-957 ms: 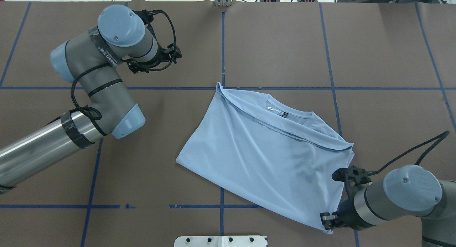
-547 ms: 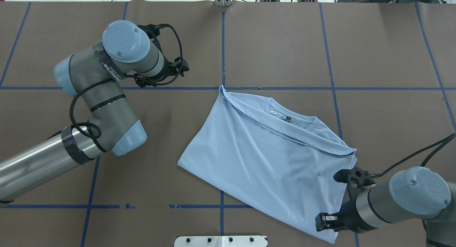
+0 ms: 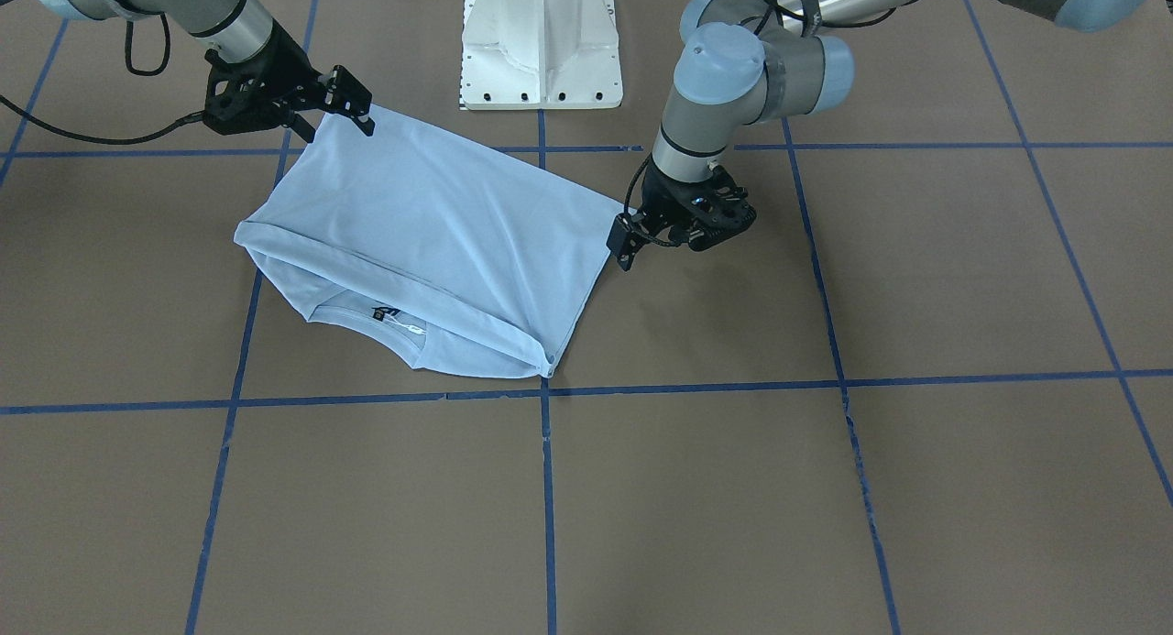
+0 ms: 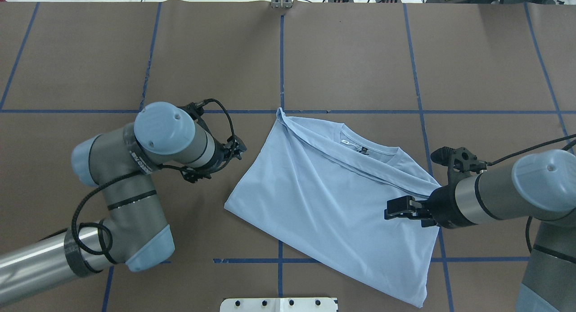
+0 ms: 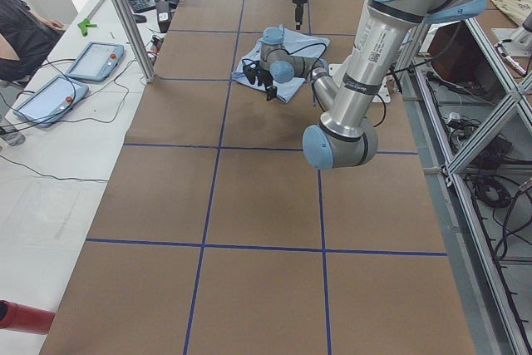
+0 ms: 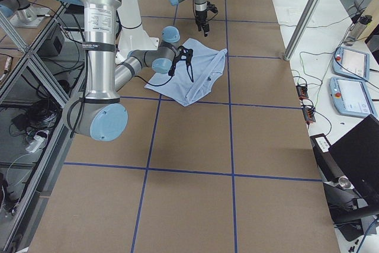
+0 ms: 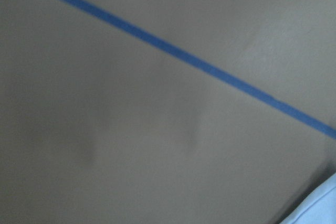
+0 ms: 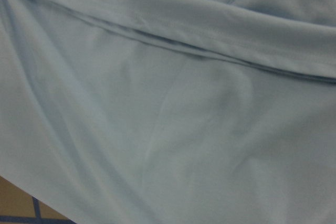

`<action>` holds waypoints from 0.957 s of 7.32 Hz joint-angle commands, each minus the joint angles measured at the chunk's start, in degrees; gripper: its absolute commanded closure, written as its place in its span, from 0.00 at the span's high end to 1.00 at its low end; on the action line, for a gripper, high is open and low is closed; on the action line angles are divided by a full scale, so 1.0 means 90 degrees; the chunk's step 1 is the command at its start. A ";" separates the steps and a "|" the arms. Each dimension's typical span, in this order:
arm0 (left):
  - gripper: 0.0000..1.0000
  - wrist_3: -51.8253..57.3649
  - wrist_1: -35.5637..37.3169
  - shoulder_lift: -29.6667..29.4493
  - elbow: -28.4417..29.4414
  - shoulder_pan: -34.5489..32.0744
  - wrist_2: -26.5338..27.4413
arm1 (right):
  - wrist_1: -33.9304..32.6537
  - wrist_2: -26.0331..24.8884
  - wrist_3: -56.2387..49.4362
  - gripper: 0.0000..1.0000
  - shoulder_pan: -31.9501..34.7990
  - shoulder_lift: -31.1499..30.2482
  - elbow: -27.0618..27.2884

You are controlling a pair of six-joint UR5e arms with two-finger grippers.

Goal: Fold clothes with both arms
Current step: 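Lower the left gripper toward the shirt edge while the right gripper releases and lifts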

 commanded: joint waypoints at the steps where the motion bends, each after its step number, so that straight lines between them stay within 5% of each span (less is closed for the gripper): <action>1: 0.85 -0.0784 0.0011 0.0052 -0.0087 0.0610 0.0078 | -0.0001 -0.0036 -0.0004 1.00 0.0198 0.0089 -0.0060; 7: 0.70 -0.0795 0.0226 0.0131 -0.0097 0.0671 0.0186 | -0.0001 -0.0066 -0.0004 1.00 0.0227 0.0128 -0.0109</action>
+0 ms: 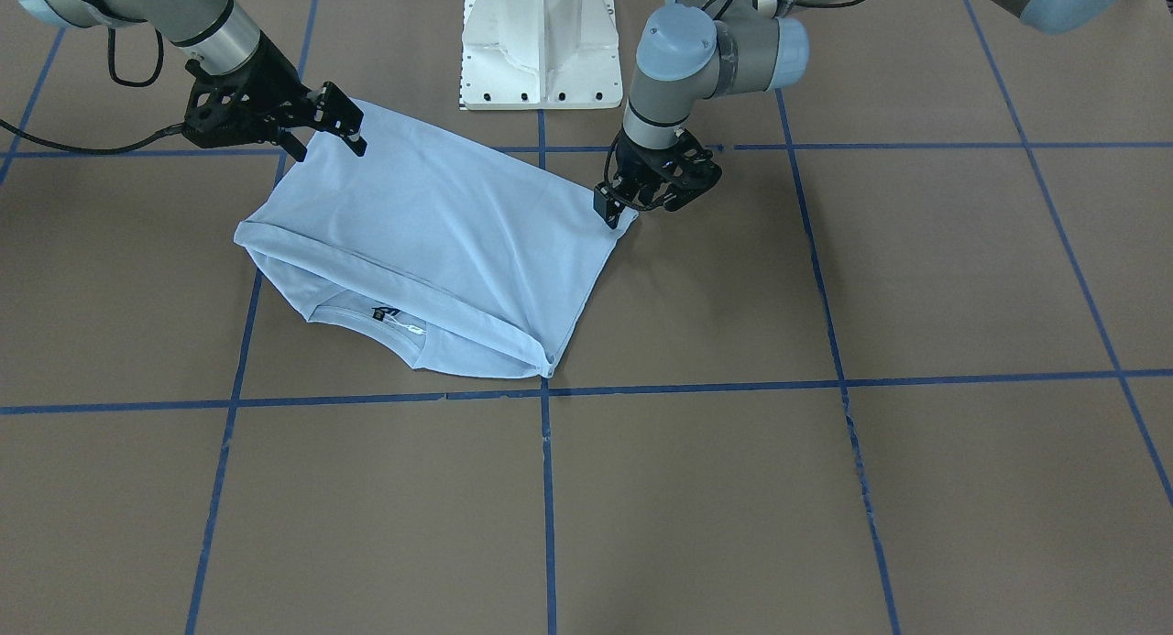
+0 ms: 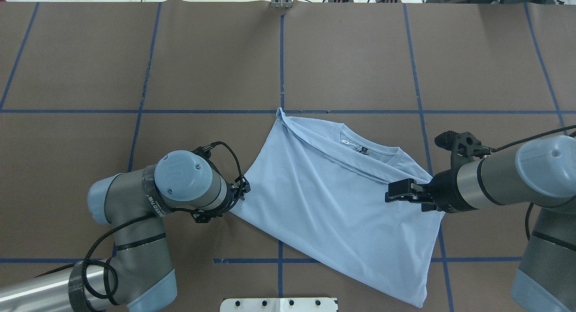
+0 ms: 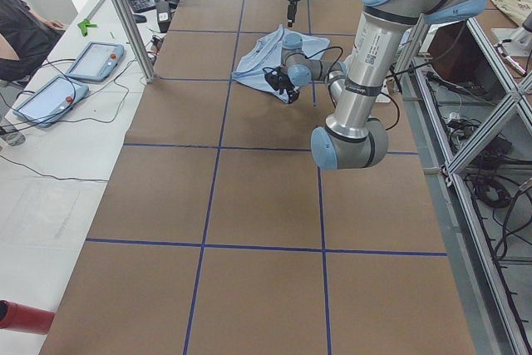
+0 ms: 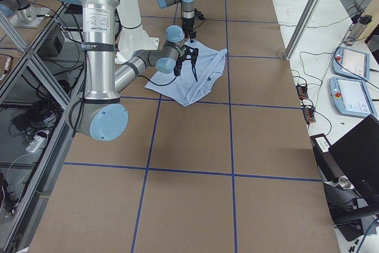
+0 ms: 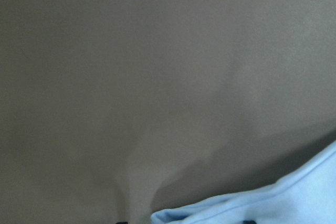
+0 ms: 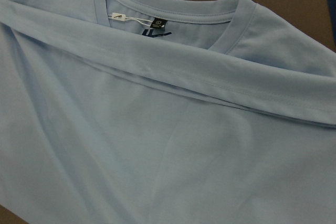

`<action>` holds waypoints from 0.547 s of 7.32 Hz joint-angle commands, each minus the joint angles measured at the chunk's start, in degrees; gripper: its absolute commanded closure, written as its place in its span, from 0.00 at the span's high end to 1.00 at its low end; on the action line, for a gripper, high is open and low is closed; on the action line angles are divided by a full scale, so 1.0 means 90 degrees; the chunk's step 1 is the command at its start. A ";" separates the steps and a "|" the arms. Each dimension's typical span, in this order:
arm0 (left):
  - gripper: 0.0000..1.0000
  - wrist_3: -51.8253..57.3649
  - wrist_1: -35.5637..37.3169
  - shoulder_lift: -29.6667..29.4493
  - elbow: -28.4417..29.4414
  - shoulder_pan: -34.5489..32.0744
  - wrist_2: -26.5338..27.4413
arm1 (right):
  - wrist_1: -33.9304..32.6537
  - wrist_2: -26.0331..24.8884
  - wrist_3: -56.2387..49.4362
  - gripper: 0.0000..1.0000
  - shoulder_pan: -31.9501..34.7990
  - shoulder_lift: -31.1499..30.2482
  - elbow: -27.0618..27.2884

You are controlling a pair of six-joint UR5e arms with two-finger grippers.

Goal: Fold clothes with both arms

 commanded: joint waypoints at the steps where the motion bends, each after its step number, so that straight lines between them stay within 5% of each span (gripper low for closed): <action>1: 0.67 -0.0014 0.0014 -0.0016 0.0009 0.0018 0.0002 | 0.0000 0.0000 0.0000 1.00 0.0027 0.0008 -0.0005; 4: 0.45 -0.0014 0.0014 0.0003 0.0028 0.0067 0.0011 | 0.0000 0.0010 0.0000 1.00 0.0037 0.0008 -0.0014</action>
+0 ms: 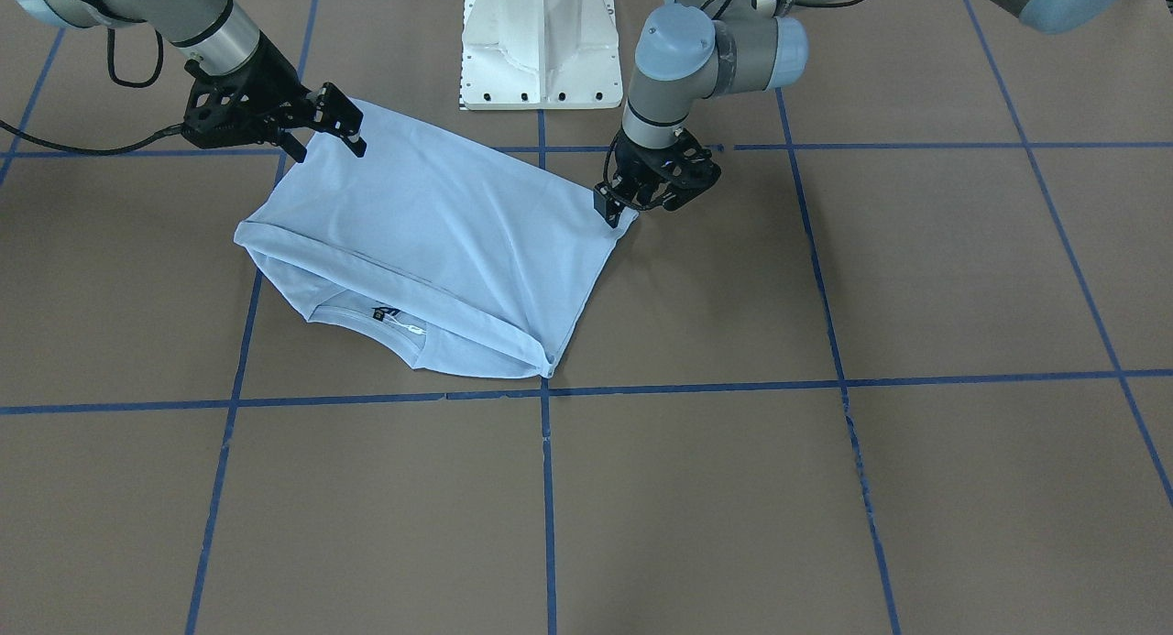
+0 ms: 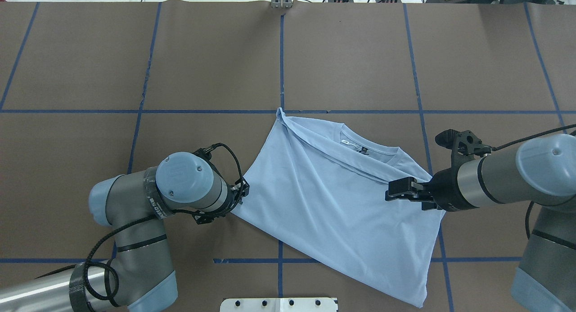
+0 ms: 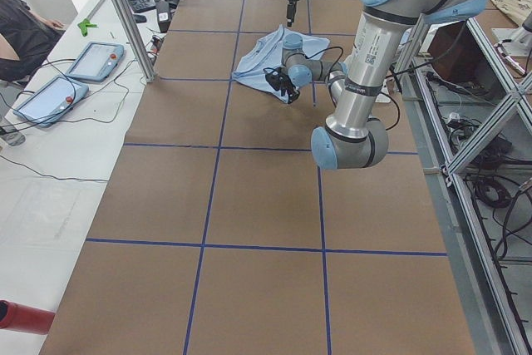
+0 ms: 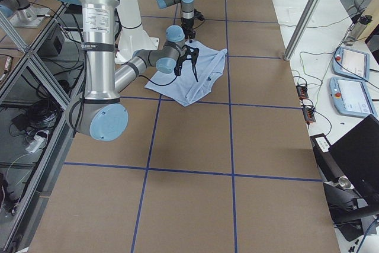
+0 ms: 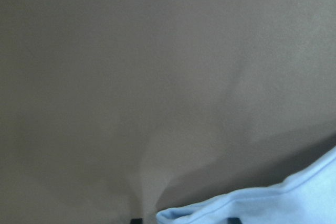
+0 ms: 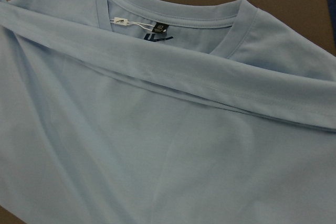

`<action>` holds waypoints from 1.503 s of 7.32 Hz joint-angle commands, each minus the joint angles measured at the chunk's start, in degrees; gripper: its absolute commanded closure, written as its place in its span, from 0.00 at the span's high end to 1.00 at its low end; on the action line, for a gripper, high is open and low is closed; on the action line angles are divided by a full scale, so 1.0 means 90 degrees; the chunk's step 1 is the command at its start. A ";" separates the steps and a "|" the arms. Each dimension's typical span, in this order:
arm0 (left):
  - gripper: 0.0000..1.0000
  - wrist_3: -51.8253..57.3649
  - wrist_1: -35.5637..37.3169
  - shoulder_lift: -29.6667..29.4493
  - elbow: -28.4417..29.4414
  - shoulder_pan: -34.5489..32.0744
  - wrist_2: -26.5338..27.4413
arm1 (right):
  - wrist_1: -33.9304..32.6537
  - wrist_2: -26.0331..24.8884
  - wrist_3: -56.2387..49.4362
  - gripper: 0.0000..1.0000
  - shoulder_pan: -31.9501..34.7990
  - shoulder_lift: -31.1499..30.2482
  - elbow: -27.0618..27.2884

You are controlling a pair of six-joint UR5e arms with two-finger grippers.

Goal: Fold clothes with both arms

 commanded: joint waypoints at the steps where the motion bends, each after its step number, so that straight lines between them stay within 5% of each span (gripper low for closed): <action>1: 0.32 -0.0001 0.0000 -0.0005 0.0020 0.0027 0.0017 | 0.0000 0.0004 0.0000 1.00 0.0015 0.0000 -0.0006; 3: 0.00 -0.0001 0.0010 -0.0005 0.0010 0.0027 0.0017 | 0.0000 0.0004 0.0000 1.00 0.0035 0.0000 -0.0006; 7: 0.00 0.0184 0.0818 -0.0102 -0.0370 -0.0080 -0.0012 | 0.0000 0.0013 0.0000 1.00 0.0054 -0.0009 -0.0006; 11: 0.00 0.1539 0.0821 -0.0374 0.0182 -0.1289 0.0210 | 0.0000 -0.0006 0.0000 1.00 0.0122 -0.0009 -0.0006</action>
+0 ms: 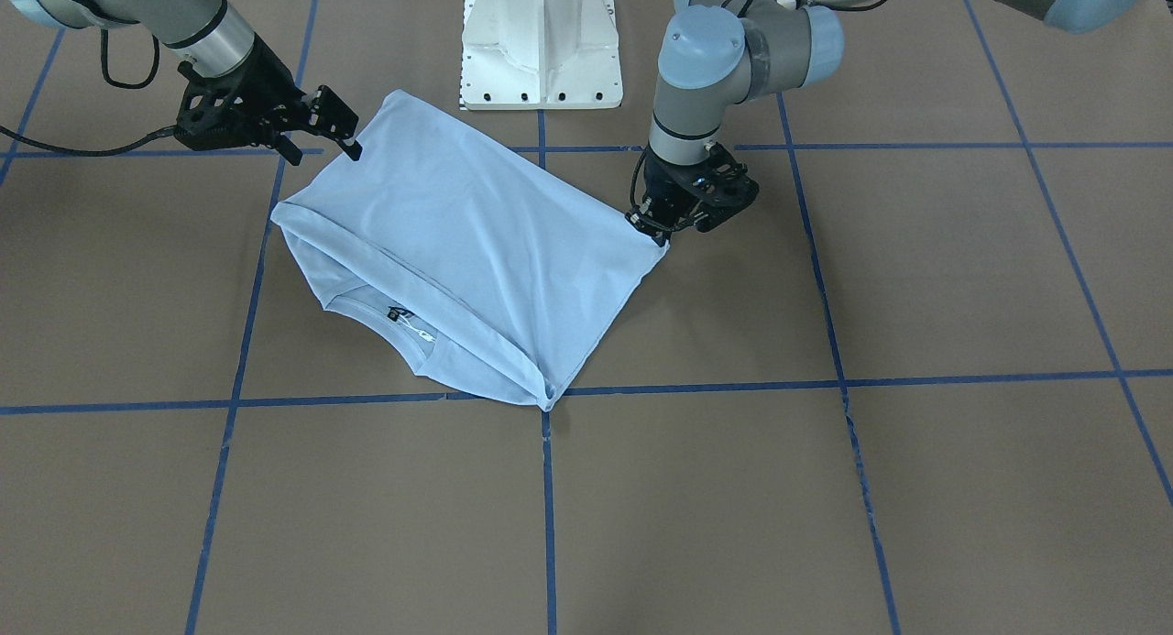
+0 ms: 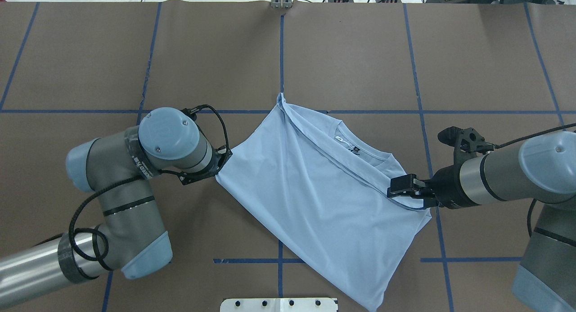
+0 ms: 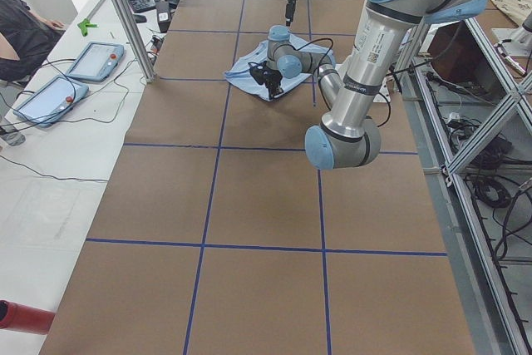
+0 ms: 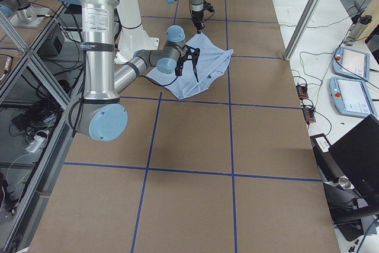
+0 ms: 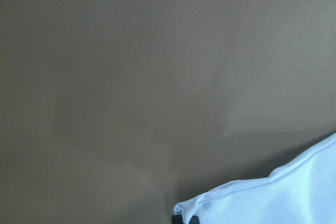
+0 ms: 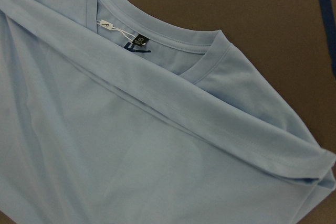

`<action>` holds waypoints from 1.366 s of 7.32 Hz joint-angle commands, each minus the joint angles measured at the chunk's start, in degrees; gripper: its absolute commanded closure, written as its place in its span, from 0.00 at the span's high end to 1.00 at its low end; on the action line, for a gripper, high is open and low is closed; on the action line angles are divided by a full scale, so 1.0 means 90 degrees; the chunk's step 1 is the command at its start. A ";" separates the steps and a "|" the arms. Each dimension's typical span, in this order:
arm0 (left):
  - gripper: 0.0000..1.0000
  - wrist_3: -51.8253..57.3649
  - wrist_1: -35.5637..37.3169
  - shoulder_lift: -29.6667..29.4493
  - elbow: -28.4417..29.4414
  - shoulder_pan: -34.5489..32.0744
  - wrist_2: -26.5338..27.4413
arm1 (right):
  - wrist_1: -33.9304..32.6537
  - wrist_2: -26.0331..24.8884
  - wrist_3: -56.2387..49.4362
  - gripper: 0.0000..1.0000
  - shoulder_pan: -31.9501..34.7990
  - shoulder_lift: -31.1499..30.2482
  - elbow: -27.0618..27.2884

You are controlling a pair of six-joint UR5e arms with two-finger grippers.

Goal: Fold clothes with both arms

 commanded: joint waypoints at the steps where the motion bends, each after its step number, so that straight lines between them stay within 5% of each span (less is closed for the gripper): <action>1: 0.00 0.0772 -0.0157 -0.0502 0.0916 -0.0563 0.0583 | 0.0000 -0.0015 0.0000 1.00 0.0075 -0.0010 -0.0022; 5: 0.00 0.2217 -0.2693 -0.1956 0.4089 -0.1345 0.0616 | 0.0000 -0.0034 0.0000 1.00 0.0105 0.0010 -0.0061; 9: 0.00 0.2660 -0.4198 -0.2663 0.5569 -0.1454 0.0860 | 0.0000 -0.0190 -0.0019 1.00 0.0086 0.0049 -0.0168; 10: 0.22 0.2660 -0.4220 -0.2644 0.5609 -0.1473 0.0889 | -0.0019 -0.0219 -0.0019 1.00 0.0095 0.0242 -0.0284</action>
